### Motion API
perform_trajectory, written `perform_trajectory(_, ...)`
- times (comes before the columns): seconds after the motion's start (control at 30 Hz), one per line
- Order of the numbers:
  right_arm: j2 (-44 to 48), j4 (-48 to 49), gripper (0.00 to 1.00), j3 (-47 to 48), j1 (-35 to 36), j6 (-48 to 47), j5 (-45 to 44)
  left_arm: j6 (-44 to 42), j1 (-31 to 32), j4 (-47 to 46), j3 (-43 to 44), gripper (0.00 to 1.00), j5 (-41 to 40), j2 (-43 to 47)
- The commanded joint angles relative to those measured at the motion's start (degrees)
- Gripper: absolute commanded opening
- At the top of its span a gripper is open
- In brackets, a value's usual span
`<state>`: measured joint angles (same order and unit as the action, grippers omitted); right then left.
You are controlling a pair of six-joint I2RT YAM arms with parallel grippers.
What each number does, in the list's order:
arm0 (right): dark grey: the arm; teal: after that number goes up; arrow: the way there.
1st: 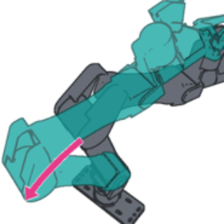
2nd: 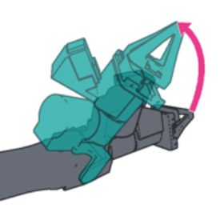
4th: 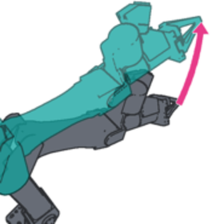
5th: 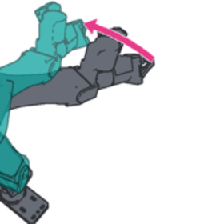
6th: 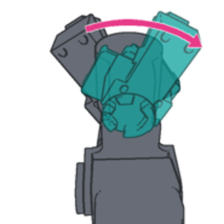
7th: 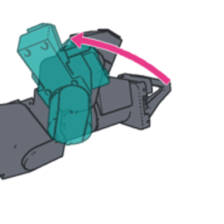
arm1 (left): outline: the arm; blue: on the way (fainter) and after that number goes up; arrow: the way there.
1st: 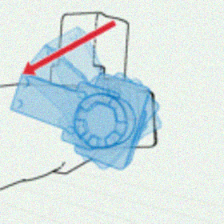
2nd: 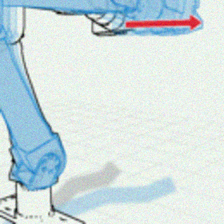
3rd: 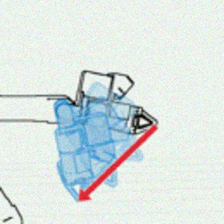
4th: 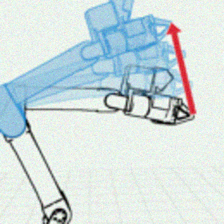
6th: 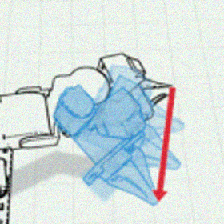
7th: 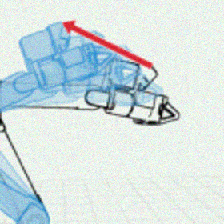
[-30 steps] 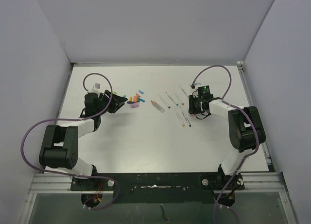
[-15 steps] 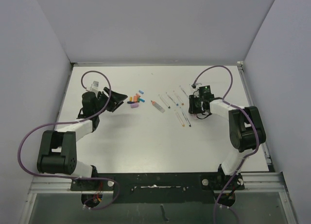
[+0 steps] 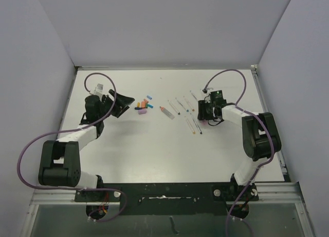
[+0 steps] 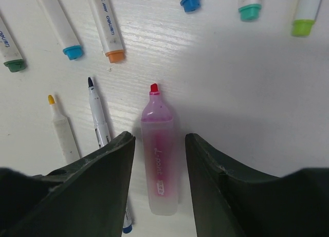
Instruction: Open the pen caps
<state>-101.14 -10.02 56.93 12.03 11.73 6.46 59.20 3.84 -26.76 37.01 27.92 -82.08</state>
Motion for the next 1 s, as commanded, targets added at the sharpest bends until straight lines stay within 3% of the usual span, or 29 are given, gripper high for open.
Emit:
perform_trajectory(0.0, 3.3, 0.0, 0.46, 2.7, -0.5, 0.6, -0.4, -2.2, -1.2, 2.1, 4.9, 0.74, 1.7, 4.3)
perform_trajectory(0.1, 5.8, -0.6, 0.50, 4.0, -0.5, 0.1, -0.4, -3.7, -1.6, 6.2, 7.3, 0.96, 1.9, 5.5)
perform_trajectory(0.2, 9.1, -1.0, 0.59, 4.8, -0.5, -0.1, -0.3, -5.6, -1.9, 9.9, 9.9, 0.98, 2.0, 6.7)
perform_trajectory(0.37, 15.6, -0.7, 0.91, 4.3, -0.5, 0.0, -0.8, -8.1, -2.2, 14.4, 11.8, 0.98, 2.4, 9.0)
perform_trajectory(0.43, 17.7, -1.3, 0.99, 4.0, -0.5, 0.1, -1.3, -9.3, -2.2, 16.2, 12.2, 0.98, 2.7, 10.2)
perform_trajectory(0.67, 27.3, -1.6, 0.98, -0.4, -0.5, 4.4, -7.4, -13.5, -2.3, 23.3, 11.4, 0.98, 1.8, 16.6)
perform_trajectory(0.97, 43.2, -8.3, 0.98, -6.9, -0.2, 11.8, -16.1, -15.9, -2.3, 32.7, 4.7, 0.98, -2.8, 32.1)
